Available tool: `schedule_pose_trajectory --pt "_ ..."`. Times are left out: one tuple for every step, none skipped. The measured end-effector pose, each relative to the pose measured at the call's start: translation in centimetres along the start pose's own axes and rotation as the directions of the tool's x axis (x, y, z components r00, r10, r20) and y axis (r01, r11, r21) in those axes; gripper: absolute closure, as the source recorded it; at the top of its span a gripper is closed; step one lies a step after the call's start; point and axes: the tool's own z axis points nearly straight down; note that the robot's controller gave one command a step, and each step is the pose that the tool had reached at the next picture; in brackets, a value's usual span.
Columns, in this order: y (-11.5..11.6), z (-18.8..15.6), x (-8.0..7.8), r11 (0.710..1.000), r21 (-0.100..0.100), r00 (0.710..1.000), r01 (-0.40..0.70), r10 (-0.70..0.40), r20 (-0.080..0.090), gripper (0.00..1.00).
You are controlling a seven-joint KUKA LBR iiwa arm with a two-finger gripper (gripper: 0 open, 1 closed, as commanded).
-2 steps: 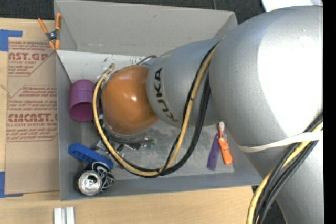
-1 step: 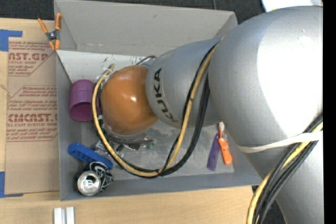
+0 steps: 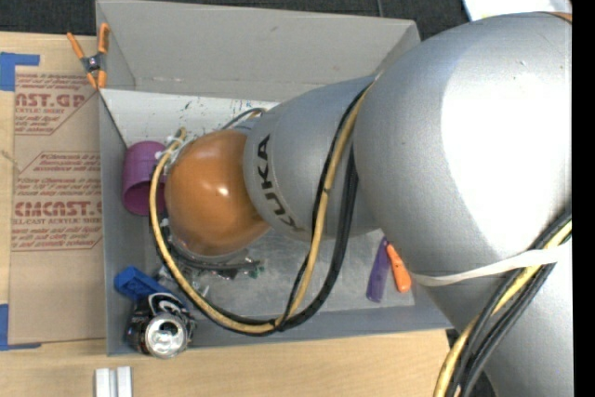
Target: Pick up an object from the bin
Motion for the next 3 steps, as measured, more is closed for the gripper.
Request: schedule_pose_trajectory --pt "0.3 0.0 0.0 0.989 0.004 0.989 0.150 -0.150 0.002 1.00" --pt "-0.8 0.0 1.1 0.913 0.002 0.913 0.407 -0.407 0.002 1.00" --pt "-1.0 0.0 2.1 0.769 0.006 0.769 0.639 -0.639 0.005 1.00"
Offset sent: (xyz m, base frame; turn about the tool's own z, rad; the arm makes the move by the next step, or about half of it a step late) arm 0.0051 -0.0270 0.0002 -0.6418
